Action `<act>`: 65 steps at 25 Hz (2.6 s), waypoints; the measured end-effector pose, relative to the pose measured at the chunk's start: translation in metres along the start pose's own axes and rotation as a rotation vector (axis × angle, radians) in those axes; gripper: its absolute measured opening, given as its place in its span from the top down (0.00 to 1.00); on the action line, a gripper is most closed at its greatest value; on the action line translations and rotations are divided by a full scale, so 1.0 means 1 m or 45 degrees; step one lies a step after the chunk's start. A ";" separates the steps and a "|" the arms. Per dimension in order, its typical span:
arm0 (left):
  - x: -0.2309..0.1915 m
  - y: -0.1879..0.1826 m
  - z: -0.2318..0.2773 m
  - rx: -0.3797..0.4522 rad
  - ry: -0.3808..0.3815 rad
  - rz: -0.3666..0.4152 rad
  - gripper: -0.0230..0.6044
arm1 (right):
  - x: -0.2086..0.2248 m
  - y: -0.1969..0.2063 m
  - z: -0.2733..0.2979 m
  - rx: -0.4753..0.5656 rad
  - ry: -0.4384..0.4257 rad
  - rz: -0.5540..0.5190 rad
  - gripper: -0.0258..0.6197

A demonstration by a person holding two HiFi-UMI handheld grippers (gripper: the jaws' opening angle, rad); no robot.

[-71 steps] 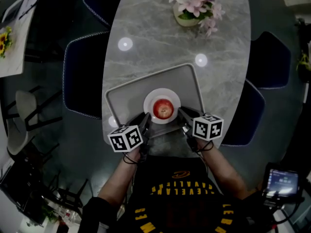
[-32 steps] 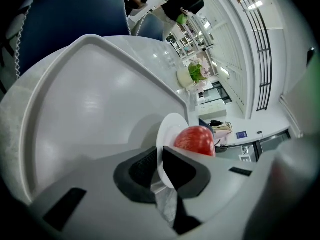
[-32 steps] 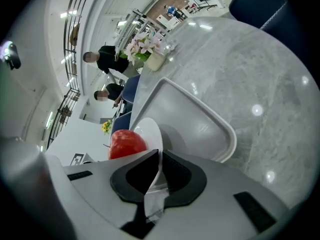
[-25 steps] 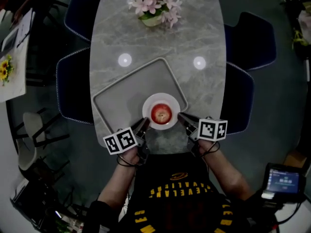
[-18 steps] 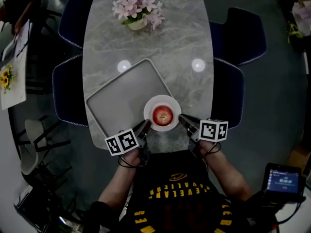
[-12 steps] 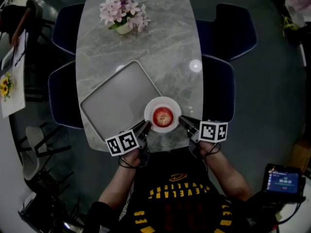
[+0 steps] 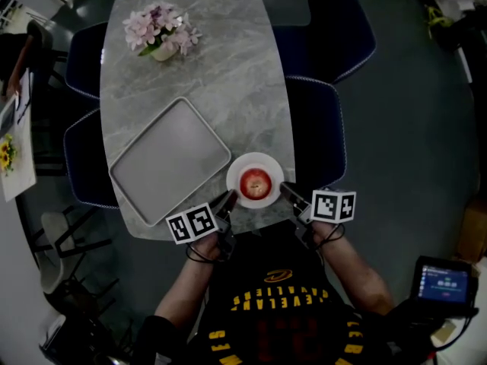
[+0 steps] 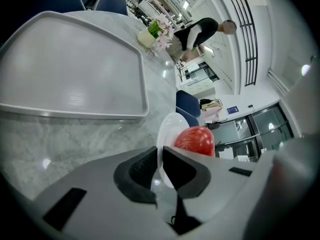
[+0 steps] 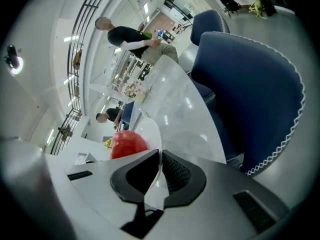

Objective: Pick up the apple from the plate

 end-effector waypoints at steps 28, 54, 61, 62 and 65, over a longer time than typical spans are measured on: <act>-0.036 0.052 0.047 -0.072 -0.075 0.041 0.90 | 0.077 0.026 0.013 -0.040 0.090 -0.038 0.91; -0.056 0.052 0.056 -0.138 -0.140 0.028 0.90 | 0.090 0.032 0.032 -0.084 0.105 -0.016 0.91; -0.056 0.053 0.057 -0.145 -0.148 0.050 0.90 | 0.090 0.033 0.032 -0.069 0.114 -0.045 0.91; -0.056 0.053 0.057 -0.147 -0.149 0.057 0.90 | 0.090 0.033 0.032 -0.064 0.120 -0.058 0.91; -0.056 0.052 0.058 -0.149 -0.162 0.073 0.90 | 0.088 0.033 0.033 -0.057 0.141 -0.106 0.91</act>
Point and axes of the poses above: the fingertips, and each gripper's own axes: z forward along the fingers, x to its right, y out of its underside, the point moved 2 cm from there along -z, backward along the fingers, and after that the axes turned 14 degrees about y, right-handed, at the moved point
